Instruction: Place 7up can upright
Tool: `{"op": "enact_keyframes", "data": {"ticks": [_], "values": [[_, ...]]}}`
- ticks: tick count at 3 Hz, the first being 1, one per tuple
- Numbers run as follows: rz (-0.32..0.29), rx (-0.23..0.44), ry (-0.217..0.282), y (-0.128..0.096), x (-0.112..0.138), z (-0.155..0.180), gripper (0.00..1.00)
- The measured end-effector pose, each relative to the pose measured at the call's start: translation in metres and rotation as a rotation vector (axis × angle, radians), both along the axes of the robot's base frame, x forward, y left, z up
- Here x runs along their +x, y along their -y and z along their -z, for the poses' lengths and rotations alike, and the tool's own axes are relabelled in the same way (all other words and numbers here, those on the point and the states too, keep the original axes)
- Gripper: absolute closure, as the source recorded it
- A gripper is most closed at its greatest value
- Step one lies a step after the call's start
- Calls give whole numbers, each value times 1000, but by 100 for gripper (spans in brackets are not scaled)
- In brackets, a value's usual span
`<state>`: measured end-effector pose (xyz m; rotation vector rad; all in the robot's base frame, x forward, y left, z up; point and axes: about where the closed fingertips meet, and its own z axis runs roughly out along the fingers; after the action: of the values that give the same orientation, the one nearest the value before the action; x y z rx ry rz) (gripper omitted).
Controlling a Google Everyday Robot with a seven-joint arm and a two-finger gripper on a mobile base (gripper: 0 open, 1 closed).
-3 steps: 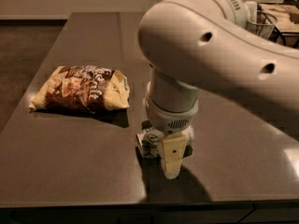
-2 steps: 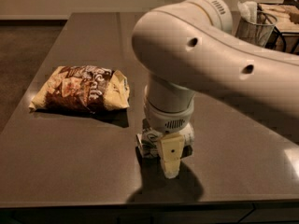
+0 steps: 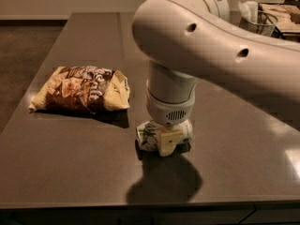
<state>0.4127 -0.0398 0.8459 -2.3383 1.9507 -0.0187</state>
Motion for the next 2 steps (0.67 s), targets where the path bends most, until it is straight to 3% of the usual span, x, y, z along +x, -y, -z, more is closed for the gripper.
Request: {"op": "enact_keyframes", "data": {"ticks": [2], "values": [[49, 136, -78, 11, 20, -39, 88]]}}
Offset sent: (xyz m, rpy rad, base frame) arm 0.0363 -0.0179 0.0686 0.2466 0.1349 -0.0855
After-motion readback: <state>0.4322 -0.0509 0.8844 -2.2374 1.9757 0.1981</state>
